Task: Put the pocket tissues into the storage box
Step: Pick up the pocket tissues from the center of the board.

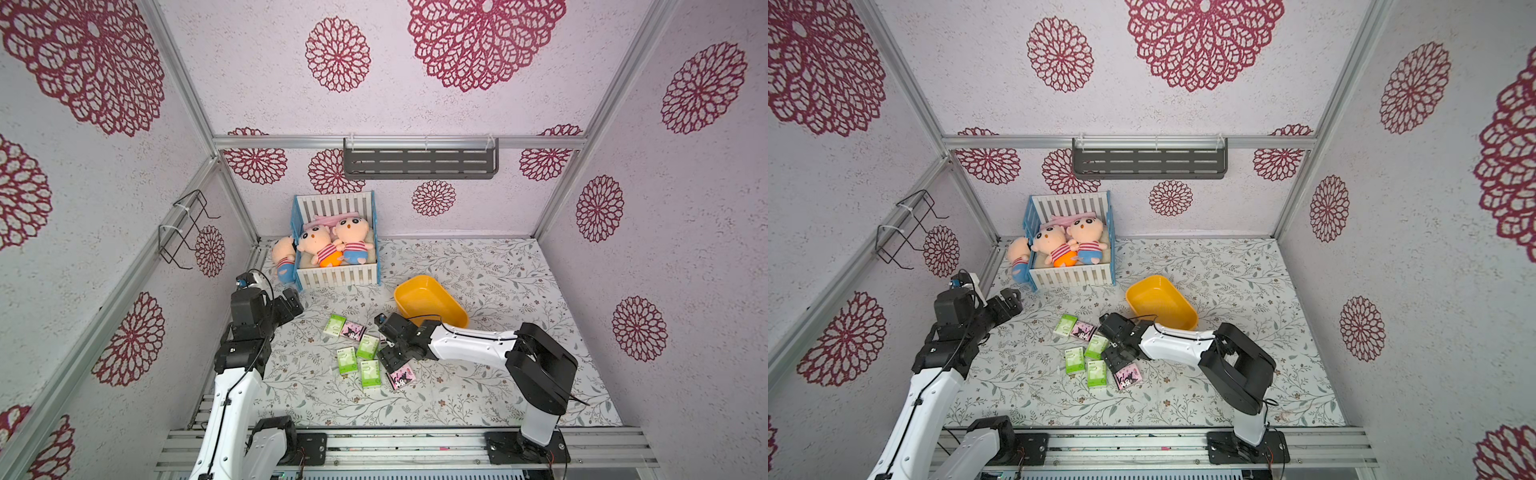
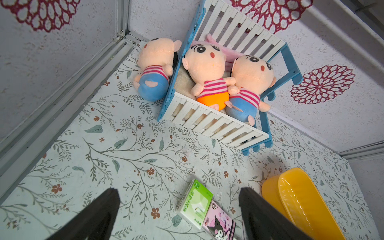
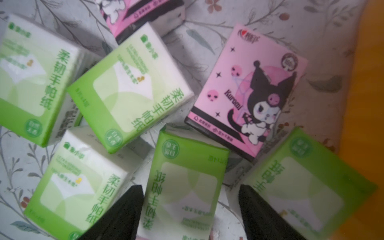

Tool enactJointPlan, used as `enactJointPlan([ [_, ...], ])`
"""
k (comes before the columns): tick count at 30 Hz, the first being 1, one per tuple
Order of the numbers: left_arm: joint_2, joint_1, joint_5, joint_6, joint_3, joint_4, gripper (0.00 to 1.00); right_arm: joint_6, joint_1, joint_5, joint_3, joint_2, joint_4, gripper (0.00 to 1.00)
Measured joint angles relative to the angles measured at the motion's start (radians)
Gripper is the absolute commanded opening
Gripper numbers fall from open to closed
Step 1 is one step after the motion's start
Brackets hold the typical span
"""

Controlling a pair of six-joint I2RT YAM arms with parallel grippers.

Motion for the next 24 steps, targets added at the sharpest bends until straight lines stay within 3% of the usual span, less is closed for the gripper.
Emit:
enactJointPlan([
  [24,0.000,0.000,-0.003,0.000,0.000,-0.003,0.97,-0.008,0.029,0.102,0.063,-0.074,-0.048,0.80],
])
